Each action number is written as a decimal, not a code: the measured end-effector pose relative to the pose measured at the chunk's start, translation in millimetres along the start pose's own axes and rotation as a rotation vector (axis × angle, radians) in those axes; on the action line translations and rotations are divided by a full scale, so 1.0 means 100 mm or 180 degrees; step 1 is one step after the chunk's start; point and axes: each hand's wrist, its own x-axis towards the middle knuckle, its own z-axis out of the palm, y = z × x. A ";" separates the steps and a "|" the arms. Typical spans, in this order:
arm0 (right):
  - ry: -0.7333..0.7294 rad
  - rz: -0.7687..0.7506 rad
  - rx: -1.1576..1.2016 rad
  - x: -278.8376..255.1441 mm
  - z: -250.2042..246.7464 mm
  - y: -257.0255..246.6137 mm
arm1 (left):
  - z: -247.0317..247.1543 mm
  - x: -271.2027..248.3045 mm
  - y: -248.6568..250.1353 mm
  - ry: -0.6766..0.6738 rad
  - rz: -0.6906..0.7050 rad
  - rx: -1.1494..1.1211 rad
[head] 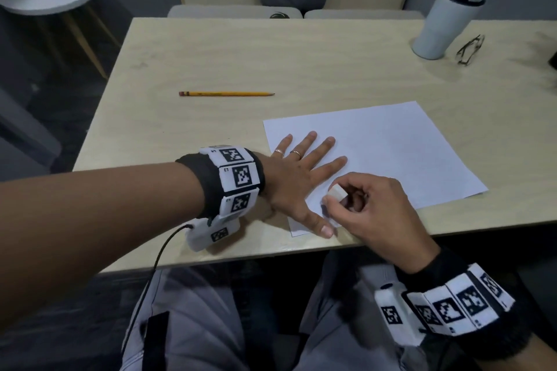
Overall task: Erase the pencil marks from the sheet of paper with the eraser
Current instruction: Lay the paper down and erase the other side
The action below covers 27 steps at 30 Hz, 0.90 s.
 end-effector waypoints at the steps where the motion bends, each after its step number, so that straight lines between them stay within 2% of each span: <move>1: -0.0013 -0.0037 -0.0063 -0.01 0.00 -0.01 | 0.00 0.00 -0.01 -0.0001 0.0013 -0.0009; 7: 0.0364 0.0174 -0.0083 -0.01 -0.27 0.14 | 0.02 0.03 -0.03 0.0031 -0.0016 -0.0027; 12: 0.0130 -0.0219 -0.0194 -0.02 0.04 -0.02 | 0.01 0.02 -0.03 0.0027 -0.0003 -0.0045; 15: 0.0199 0.0002 -0.0067 0.00 -0.17 0.15 | 0.02 0.03 -0.04 0.0041 0.0003 -0.0096; 18: 0.0361 -0.0007 -0.0204 -0.01 -0.22 0.10 | 0.03 0.03 -0.05 0.0074 0.0010 -0.0111; 21: 0.0111 -0.0236 -0.0270 -0.03 0.04 -0.05 | 0.03 0.03 -0.04 0.0068 0.0025 -0.0113; 23: 0.0075 -0.0150 -0.0143 -0.02 0.02 0.04 | 0.03 0.03 -0.04 0.0060 0.0025 -0.0094; 27: 0.0444 0.0099 -0.0173 -0.01 -0.24 0.20 | 0.03 0.03 -0.04 0.0097 0.0006 -0.0095</move>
